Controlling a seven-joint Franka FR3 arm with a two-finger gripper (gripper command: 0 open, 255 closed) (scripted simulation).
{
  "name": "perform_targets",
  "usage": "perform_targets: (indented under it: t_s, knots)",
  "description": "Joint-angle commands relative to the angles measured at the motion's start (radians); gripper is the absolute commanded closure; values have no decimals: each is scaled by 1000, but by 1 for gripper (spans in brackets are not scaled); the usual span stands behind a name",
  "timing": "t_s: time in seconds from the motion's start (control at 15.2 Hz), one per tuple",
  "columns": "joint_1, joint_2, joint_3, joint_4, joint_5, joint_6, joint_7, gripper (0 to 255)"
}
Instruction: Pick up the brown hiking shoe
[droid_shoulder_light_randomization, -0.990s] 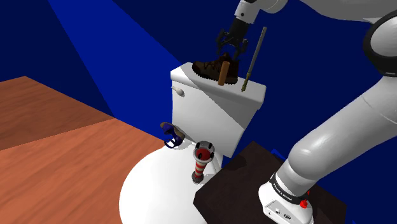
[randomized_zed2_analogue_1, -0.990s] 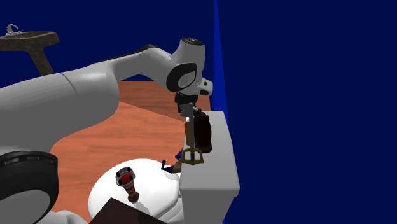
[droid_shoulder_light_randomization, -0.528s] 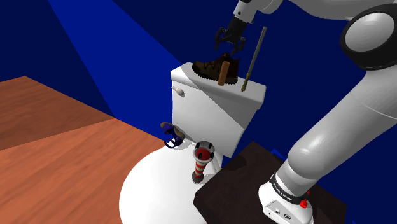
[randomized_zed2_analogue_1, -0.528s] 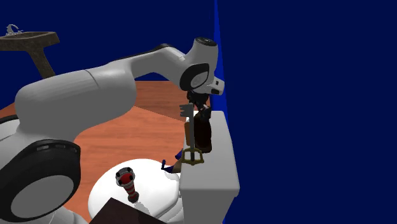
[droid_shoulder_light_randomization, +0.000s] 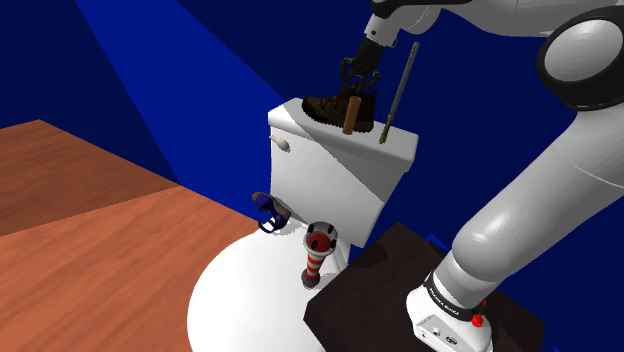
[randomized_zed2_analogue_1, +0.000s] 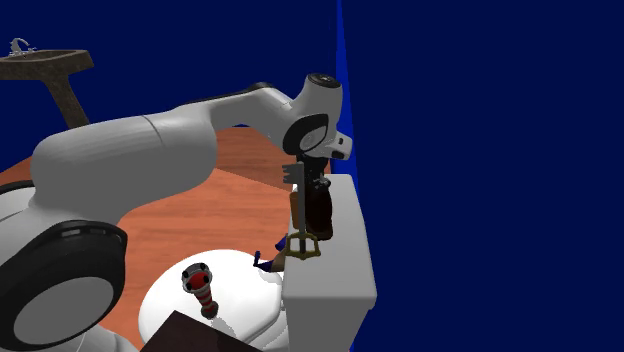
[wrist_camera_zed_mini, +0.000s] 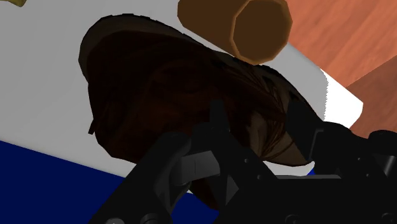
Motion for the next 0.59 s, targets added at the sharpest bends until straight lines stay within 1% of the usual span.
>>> perform_targets:
  t_s: [0.0,0.46,0.53]
  knots:
    - [0,0,0,-2,0,1,0,255]
    - [0,0,-1,0,0,0,-1,255]
    - [-1,1,-1,14,-1,-13,2,255]
